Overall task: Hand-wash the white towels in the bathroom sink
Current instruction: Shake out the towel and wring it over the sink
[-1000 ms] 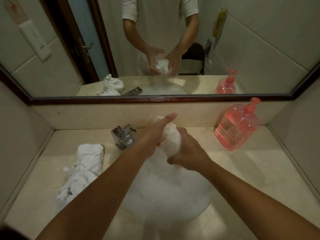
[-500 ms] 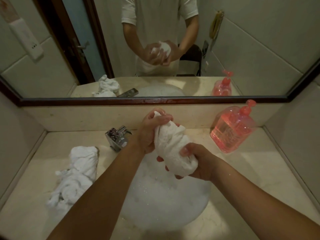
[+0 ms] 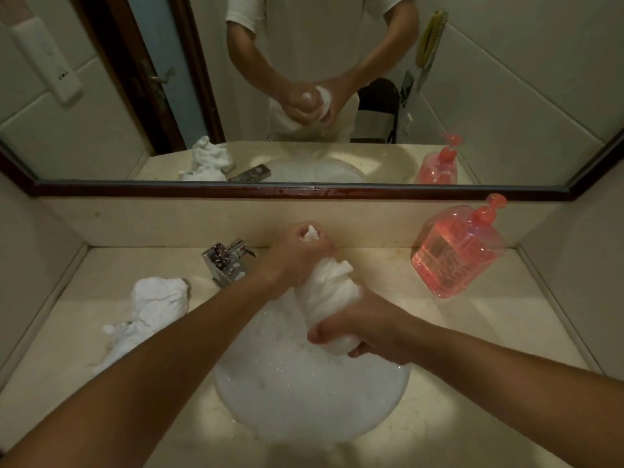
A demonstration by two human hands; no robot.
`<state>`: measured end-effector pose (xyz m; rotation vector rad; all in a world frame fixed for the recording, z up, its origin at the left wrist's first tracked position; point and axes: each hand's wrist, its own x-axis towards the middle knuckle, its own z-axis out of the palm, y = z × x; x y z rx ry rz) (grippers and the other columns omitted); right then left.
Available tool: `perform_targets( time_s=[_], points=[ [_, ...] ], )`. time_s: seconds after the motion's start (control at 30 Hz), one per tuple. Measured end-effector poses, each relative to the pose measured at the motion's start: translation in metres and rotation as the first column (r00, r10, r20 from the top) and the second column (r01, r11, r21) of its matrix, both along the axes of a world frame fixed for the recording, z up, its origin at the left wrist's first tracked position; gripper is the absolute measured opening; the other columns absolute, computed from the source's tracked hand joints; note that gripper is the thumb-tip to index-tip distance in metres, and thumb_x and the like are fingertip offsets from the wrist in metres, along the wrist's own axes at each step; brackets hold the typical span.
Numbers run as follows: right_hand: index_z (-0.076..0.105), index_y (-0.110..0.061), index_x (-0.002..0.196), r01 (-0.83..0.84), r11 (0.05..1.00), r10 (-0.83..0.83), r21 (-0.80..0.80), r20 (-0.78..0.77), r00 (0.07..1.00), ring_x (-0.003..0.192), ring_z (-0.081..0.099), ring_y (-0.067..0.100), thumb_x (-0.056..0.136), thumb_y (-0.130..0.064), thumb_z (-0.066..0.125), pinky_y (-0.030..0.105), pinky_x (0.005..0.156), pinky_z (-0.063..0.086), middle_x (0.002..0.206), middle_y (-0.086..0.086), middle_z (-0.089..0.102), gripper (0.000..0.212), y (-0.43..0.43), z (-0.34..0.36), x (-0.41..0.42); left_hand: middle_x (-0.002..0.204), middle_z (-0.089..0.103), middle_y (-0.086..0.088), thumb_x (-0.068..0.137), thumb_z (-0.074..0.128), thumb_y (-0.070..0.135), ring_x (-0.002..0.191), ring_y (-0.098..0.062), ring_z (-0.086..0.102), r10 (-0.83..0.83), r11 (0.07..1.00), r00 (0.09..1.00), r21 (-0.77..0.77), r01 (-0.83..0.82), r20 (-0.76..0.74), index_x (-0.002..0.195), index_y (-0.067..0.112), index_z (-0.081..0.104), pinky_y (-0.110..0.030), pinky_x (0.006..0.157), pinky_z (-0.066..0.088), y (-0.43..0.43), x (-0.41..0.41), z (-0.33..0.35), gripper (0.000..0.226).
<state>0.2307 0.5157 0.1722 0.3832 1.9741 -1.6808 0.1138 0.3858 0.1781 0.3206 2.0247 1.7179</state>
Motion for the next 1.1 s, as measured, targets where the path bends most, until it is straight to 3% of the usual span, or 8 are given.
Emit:
perform_targets(
  time_s=[0.07, 0.17, 0.37, 0.53, 0.63, 0.73, 0.9, 1.1],
  points=[
    [0.046, -0.027, 0.136, 0.078, 0.994, -0.08, 0.08, 0.018, 0.997, 0.096, 0.073, 0.022, 0.056, -0.032, 0.1, 0.031, 0.061, 0.055, 0.117, 0.007, 0.068, 0.097, -0.007, -0.02, 0.001, 0.067, 0.063, 0.003, 0.097, 0.069, 0.013, 0.052, -0.004, 0.057, 0.008, 0.993, 0.999, -0.119, -0.014, -0.05, 0.072, 0.019, 0.06, -0.02, 0.05, 0.044, 0.001, 0.001, -0.011, 0.027],
    [0.03, -0.027, 0.137, 0.162, 0.981, -0.163, 0.103, 0.002, 0.987, 0.101, 0.069, 0.02, 0.068, -0.024, 0.097, 0.019, 0.054, 0.051, 0.119, 0.004, 0.06, 0.096, -0.017, -0.039, 0.0, 0.069, 0.06, -0.005, 0.098, 0.068, 0.021, 0.05, -0.008, 0.052, -0.002, 0.965, 0.991, -0.259, -0.032, -0.132, 0.077, 0.009, 0.065, -0.026, 0.054, 0.043, 0.005, 0.002, -0.021, 0.025],
    [0.033, -0.017, 0.137, 0.235, 0.966, -0.234, 0.111, -0.028, 0.972, 0.103, 0.069, 0.022, 0.067, -0.021, 0.097, 0.028, 0.061, 0.061, 0.118, 0.005, 0.06, 0.095, -0.025, -0.073, -0.007, 0.066, 0.06, -0.004, 0.097, 0.066, 0.021, 0.056, -0.015, 0.052, 0.024, 0.921, 0.983, -0.378, -0.092, -0.182, 0.078, 0.008, 0.065, -0.038, 0.056, 0.049, 0.01, 0.005, -0.037, 0.023],
    [0.04, -0.013, 0.137, 0.233, 0.966, -0.231, 0.114, -0.029, 0.972, 0.099, 0.072, 0.022, 0.056, -0.028, 0.097, 0.036, 0.062, 0.064, 0.115, 0.006, 0.065, 0.1, -0.025, -0.087, -0.005, 0.065, 0.057, -0.001, 0.096, 0.061, 0.016, 0.057, -0.014, 0.049, 0.048, 0.909, 0.984, -0.4, -0.115, -0.174, 0.086, 0.001, 0.066, -0.021, 0.047, 0.036, 0.012, 0.015, -0.047, 0.019],
    [0.048, -0.016, 0.128, 0.179, 0.98, -0.178, 0.083, -0.022, 0.984, 0.095, 0.071, 0.02, 0.068, -0.018, 0.094, 0.027, 0.058, 0.057, 0.11, 0.006, 0.066, 0.076, -0.019, -0.075, 0.004, 0.066, 0.057, -0.003, 0.095, 0.064, 0.014, 0.057, -0.015, 0.048, 0.073, 0.925, 0.984, -0.357, -0.128, -0.164, 0.08, 0.0, 0.064, -0.026, 0.052, 0.038, 0.01, 0.021, -0.049, 0.02],
    [0.072, -0.018, 0.109, 0.066, 0.998, -0.066, 0.007, -0.071, 0.995, 0.085, 0.074, 0.032, 0.062, -0.022, 0.091, 0.046, 0.07, 0.058, 0.095, 0.013, 0.074, 0.051, -0.001, -0.058, 0.011, 0.065, 0.061, 0.003, 0.091, 0.071, 0.014, 0.063, -0.014, 0.056, 0.178, 0.947, 0.978, -0.253, -0.2, -0.107, 0.07, 0.015, 0.063, -0.029, 0.061, 0.045, 0.007, 0.028, -0.044, 0.023],
    [0.045, -0.037, 0.142, 0.024, 0.997, -0.032, -0.071, -0.11, 0.993, 0.118, 0.068, 0.023, 0.052, -0.028, 0.103, 0.05, 0.088, 0.065, 0.131, -0.001, 0.067, 0.107, 0.018, -0.023, 0.014, 0.084, 0.07, -0.006, 0.084, 0.084, 0.018, 0.075, -0.019, 0.066, 0.325, 0.944, 0.946, -0.063, -0.324, 0.012, 0.091, 0.011, 0.068, -0.028, 0.06, 0.053, 0.016, 0.04, -0.012, 0.019],
    [0.056, -0.027, 0.134, -0.003, 0.924, -0.047, -0.382, -0.122, 0.991, 0.096, 0.067, 0.026, 0.06, -0.004, 0.085, 0.047, 0.068, 0.059, 0.111, 0.006, 0.068, 0.082, 0.04, 0.006, 0.022, 0.134, 0.068, -0.007, 0.055, 0.094, 0.057, 0.119, -0.029, 0.069, 0.086, 0.986, 0.99, 0.133, -0.1, 0.108, 0.135, 0.041, 0.062, -0.052, 0.105, 0.054, 0.001, 0.036, 0.013, 0.087]
  ],
)
